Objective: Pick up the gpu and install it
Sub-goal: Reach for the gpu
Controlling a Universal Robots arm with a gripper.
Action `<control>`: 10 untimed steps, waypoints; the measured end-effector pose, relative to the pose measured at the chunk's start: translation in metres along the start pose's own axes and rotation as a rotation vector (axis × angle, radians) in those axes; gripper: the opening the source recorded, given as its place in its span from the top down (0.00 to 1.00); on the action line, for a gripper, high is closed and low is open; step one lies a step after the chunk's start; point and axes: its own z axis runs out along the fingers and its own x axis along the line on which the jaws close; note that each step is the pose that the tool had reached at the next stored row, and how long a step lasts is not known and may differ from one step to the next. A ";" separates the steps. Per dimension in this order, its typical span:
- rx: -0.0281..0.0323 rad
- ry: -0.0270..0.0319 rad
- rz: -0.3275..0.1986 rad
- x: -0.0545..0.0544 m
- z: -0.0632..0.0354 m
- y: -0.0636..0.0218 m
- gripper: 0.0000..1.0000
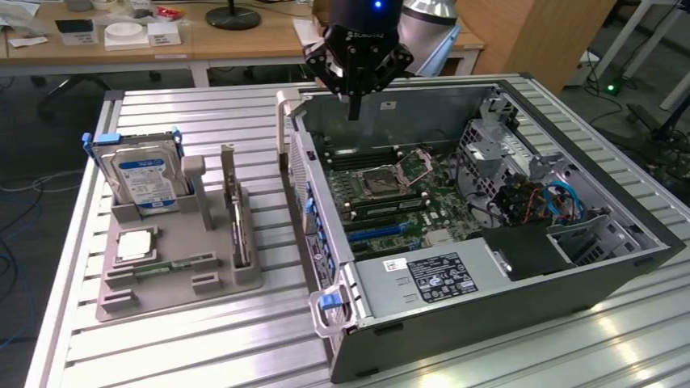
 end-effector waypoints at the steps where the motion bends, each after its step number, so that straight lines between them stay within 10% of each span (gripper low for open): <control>1: 0.0000 0.0001 0.000 0.000 0.0000 0.0000 0.90; 10: 0.0000 0.0000 0.000 0.004 -0.0001 -0.0005 0.90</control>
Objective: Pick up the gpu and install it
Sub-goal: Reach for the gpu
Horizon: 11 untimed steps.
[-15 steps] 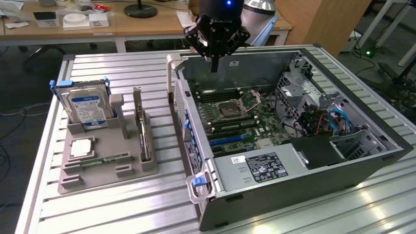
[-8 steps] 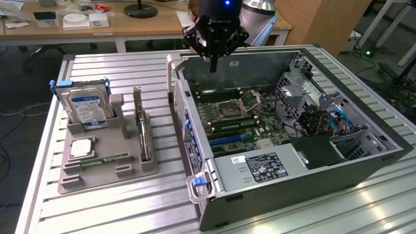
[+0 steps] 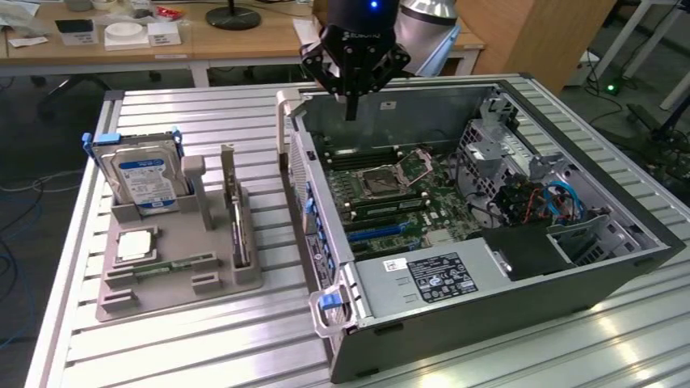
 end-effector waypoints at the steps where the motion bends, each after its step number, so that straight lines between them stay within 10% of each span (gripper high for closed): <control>1: 0.0000 0.0000 0.000 0.000 0.0000 0.0000 0.90; 11: 0.0000 0.0000 0.000 0.004 -0.0001 -0.0005 0.90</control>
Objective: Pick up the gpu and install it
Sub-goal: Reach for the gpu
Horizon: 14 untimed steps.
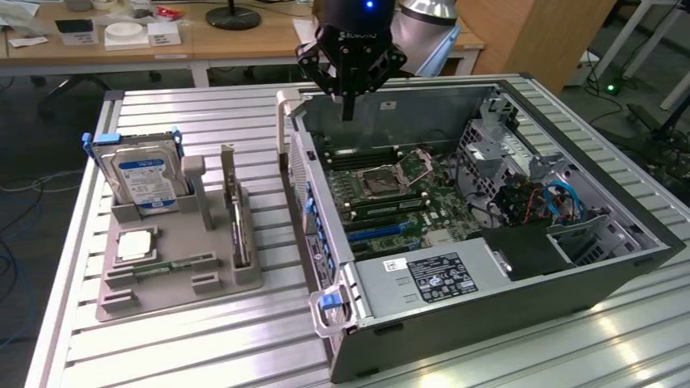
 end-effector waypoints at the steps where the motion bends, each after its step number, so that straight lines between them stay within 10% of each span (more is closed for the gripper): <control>1: 0.0000 0.0000 0.000 0.000 0.0000 0.0000 0.90; 14: 0.0000 0.0000 0.000 0.005 -0.0001 -0.0007 0.90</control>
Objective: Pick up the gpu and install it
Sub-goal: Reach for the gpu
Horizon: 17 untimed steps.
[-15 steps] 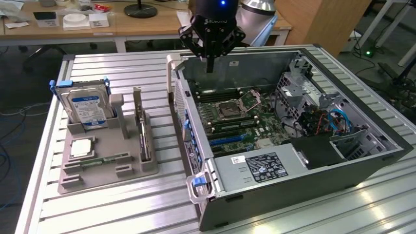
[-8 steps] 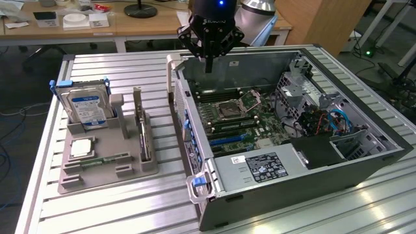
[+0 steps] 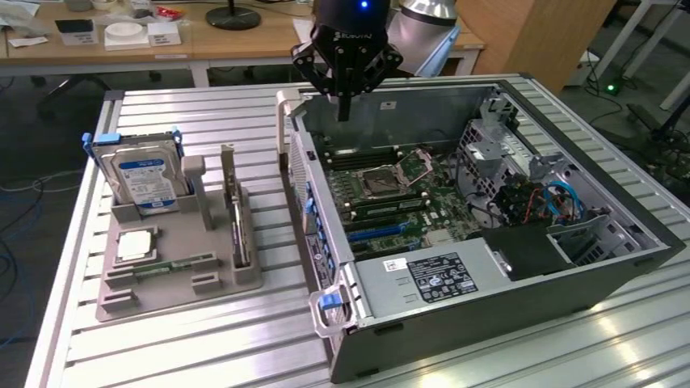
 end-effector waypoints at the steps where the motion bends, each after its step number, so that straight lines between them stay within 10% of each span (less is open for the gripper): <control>1: 0.0001 0.0000 0.000 0.000 0.0000 0.0000 0.90; 17: 0.0000 0.0002 0.000 0.008 0.0000 -0.0006 0.90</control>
